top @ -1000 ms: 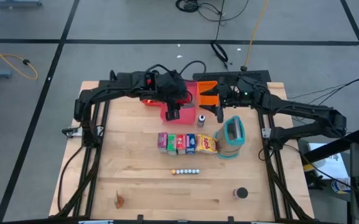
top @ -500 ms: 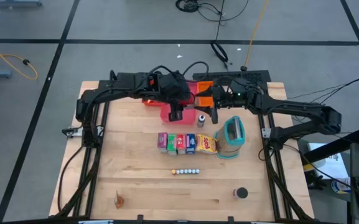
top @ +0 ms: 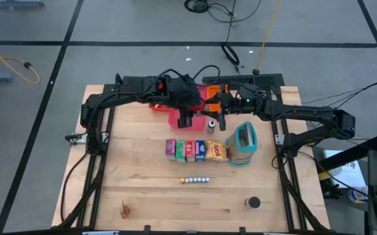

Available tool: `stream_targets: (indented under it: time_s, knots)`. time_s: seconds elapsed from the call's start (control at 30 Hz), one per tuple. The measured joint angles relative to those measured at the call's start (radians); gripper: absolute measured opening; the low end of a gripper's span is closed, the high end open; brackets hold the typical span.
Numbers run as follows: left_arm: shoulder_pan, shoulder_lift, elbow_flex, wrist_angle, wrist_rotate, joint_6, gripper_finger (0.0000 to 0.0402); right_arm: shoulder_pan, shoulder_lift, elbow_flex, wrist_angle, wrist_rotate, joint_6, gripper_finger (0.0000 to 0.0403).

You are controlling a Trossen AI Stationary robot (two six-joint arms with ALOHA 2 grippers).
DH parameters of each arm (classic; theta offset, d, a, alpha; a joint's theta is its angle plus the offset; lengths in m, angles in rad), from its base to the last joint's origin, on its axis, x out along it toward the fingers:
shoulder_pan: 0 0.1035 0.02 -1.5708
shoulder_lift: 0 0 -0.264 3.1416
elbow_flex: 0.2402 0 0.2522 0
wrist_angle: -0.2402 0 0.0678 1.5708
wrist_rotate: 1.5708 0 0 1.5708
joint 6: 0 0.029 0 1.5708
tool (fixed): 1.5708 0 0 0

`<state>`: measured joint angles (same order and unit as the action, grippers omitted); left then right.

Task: Pick & Place Kitchen Items
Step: Put the red seasoning can into the orange bin

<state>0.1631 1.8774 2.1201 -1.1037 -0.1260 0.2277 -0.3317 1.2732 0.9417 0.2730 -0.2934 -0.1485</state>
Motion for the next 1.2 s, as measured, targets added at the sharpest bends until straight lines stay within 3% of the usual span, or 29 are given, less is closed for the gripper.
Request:
stream_targets:
  time_s: [0.23,0.43,0.6,0.83,0.97,1.2]
  knots:
    - [-0.002,0.0,0.0,0.0,-0.017,-0.025,0.0214,0.0,-0.005,0.0,-0.004,-0.005,0.001,0.016]
    - [0.0,0.0,0.0,-0.018,-0.121,-0.081,0.0334,-0.007,-0.008,0.0,-0.007,0.009,0.032,0.016]
    - [0.001,-0.008,0.0,-0.114,-0.169,-0.117,0.0379,-0.041,-0.053,-0.001,-0.036,0.002,0.035,0.016]
    - [-0.002,-0.008,0.0,-0.235,-0.138,-0.153,0.0374,-0.111,-0.139,-0.001,-0.108,0.04,0.033,0.016]
    - [-0.011,-0.022,-0.002,-0.231,-0.083,-0.163,0.0362,-0.157,-0.174,-0.001,-0.163,0.083,0.029,0.016]
    - [-0.078,-0.092,-0.027,-0.191,-0.076,-0.17,0.0354,-0.248,-0.2,-0.001,-0.258,0.082,0.024,0.016]
